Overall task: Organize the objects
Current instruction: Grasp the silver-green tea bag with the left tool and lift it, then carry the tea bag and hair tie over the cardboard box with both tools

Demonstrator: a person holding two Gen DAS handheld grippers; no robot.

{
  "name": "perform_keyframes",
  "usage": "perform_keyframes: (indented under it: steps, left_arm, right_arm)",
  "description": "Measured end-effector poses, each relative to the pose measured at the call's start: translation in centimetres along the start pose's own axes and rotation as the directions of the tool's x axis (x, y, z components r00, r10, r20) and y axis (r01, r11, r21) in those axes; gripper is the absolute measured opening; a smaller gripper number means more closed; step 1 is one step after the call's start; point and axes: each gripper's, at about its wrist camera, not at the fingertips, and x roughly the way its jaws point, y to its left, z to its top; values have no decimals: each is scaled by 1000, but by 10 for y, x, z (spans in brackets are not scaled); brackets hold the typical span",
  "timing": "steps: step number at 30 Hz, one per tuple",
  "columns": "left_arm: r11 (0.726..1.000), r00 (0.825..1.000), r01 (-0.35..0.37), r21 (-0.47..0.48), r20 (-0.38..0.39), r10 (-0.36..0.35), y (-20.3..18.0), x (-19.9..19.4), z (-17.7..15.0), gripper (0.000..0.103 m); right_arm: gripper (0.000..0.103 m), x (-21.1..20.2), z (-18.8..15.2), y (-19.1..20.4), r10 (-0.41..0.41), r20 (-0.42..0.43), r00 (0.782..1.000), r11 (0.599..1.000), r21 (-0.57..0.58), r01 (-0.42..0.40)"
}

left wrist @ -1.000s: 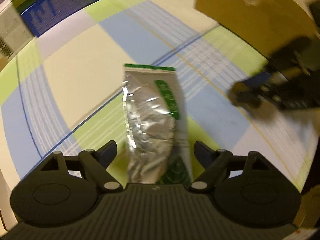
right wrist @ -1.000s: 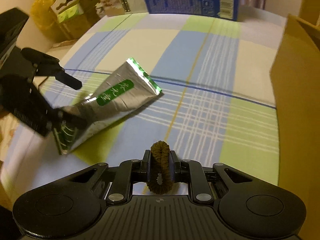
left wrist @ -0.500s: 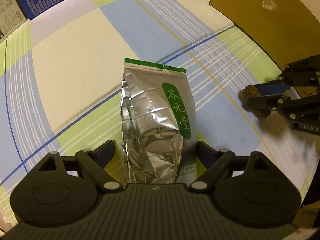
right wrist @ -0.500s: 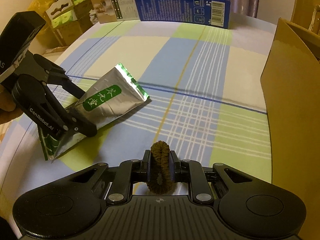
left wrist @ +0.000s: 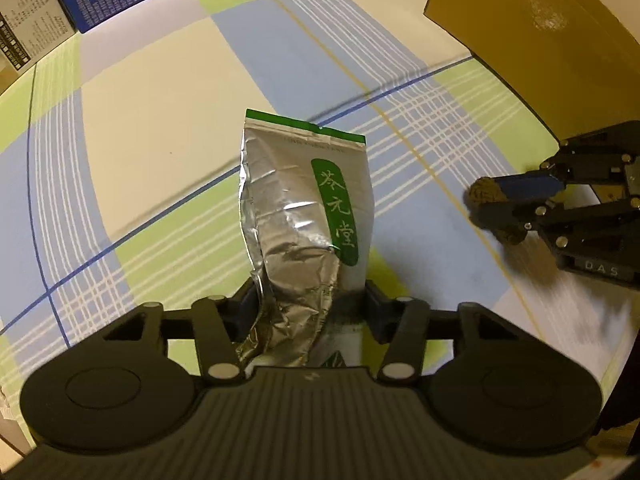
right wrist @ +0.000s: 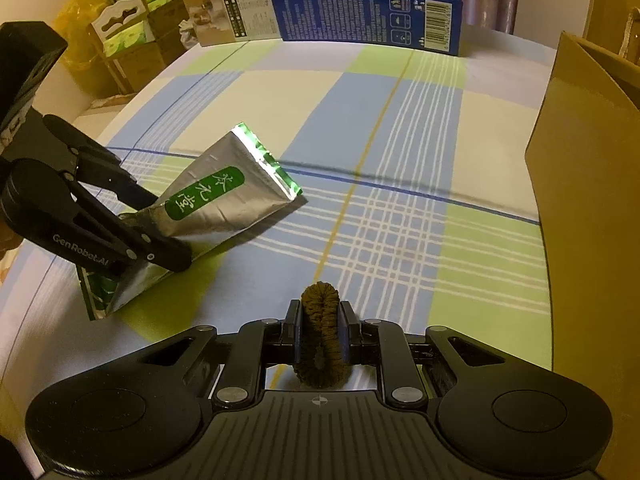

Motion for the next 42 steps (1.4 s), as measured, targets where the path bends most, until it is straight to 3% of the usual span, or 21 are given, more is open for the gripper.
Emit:
perform_keyframes:
  steps: [2,5,7,15,26,42]
  left_arm:
    - [1000,1000,-6,6,0,6,-1,1,1,50]
    - [1000,1000,-16,7,12,16,0,3,0,61]
    - [999,999,-28,16,16,28,-2,3,1,61]
    - [996,998,-52,-67,30,54,-8,-5,-3,37]
    - [958,997,0,-286,70,21,-37,-23,-31,36]
    - [903,987,59,-426,158,10,-97,-67,-74,36]
  right_arm:
    - [14,0,1,0,3,4,1000,1000,4,-3]
    - [15,0,0,2,4,4,1000,1000,0,-4]
    - [14,0,-1,3,4,2,1000,1000,-3,-4]
    - [14,-3,-4,6,6,14,1000,1000,-3,-6]
    - [14,-24,-19,4,-8,33,999,999,42,7]
    - [14,-94,-56,17,-22,99,995,996,85,14]
